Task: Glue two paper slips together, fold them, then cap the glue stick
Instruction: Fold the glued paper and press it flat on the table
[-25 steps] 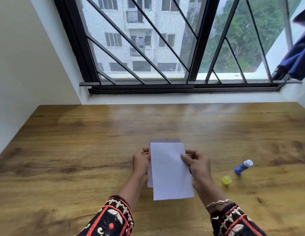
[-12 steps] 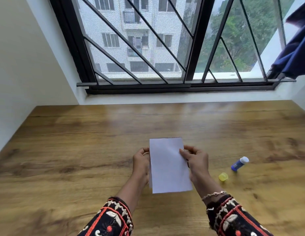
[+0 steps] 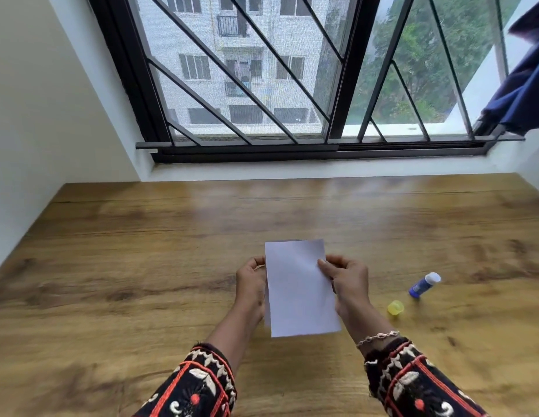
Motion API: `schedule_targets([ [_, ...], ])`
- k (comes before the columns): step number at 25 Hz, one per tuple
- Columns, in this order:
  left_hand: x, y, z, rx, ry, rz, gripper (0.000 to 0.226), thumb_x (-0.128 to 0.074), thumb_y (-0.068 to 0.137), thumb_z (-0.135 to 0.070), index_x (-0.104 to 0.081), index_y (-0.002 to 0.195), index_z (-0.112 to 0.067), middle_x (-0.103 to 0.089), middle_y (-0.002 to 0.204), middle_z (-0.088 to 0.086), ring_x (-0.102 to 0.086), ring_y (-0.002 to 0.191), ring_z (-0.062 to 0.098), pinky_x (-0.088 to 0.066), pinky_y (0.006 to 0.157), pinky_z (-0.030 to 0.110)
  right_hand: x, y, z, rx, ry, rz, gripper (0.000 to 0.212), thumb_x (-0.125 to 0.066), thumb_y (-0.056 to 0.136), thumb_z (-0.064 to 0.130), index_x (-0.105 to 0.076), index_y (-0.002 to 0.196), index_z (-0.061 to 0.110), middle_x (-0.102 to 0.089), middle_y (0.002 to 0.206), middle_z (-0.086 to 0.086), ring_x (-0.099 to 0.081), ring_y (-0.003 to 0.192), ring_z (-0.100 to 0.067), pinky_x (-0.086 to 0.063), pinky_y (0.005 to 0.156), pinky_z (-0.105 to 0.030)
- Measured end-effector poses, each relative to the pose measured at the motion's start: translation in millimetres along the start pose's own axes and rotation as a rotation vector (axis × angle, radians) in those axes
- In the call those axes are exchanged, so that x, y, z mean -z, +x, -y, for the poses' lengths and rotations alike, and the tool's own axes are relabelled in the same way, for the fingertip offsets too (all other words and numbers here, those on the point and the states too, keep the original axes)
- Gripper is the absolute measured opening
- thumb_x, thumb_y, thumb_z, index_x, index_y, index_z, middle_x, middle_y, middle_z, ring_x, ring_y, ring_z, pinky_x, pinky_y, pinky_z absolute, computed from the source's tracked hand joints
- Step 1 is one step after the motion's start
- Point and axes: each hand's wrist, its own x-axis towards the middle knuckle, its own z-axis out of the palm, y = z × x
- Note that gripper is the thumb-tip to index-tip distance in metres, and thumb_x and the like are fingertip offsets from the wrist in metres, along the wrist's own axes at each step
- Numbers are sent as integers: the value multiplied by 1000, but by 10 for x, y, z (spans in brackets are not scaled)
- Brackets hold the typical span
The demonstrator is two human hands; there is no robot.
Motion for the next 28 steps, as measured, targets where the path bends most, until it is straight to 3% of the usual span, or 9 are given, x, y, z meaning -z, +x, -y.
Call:
schedule_targets([
  [7,4,-19,4,14,-36,29,18,-52,85,9,-57,81,-8,-64,70,11,-60,39,12,-46,37,19,0,23,-38,-10,8,-4,7,-66,76,-2,-65,77,5,-66,77,-13,-61,66,-22,-49,48,-20],
  [10,3,-6,24,11,-73,34,11,-52,93,-11,-57,83,-7,-64,71,10,-60,42,12,-48,41,20,3,24,-48,-14,5,-12,6,-66,77,-1,-64,77,4,-66,78,-14,-62,68,-23,-49,52,-24],
  [13,9,26,63,2,-73,15,35,-44,96,-34,-59,80,-8,-65,67,6,-60,50,16,-48,50,25,-1,21,-56,-12,10,-17,6,-66,77,-2,-64,77,4,-65,77,-12,-60,67,-21,-47,46,-18],
  [16,26,34,69,-62,24,7,36,-49,90,-44,-58,77,-12,-60,63,3,-52,51,17,-40,50,26,-15,25,-66,-13,4,-22,5,-66,76,-1,-64,77,4,-65,77,-13,-60,66,-20,-49,51,-21],
  [19,30,36,50,-123,25,11,19,-63,86,-30,-58,76,-14,-62,69,3,-55,59,18,-44,53,27,-29,15,-62,-18,5,-18,5,-66,77,0,-64,76,4,-65,75,-12,-60,65,-19,-49,52,-21],
  [22,30,59,53,-172,26,21,5,-63,86,-14,-61,82,-12,-67,81,10,-61,72,25,-51,66,38,-37,7,-60,-15,1,-15,8,-67,77,1,-63,73,6,-64,73,-10,-60,64,-19,-48,51,-21],
  [28,21,108,91,-195,34,-8,11,-61,86,-9,-61,75,-12,-67,77,11,-62,72,27,-52,74,46,-44,-18,-49,-13,4,-8,9,-66,77,-1,-63,72,6,-61,67,-7,-56,49,-6,-43,40,-14],
])
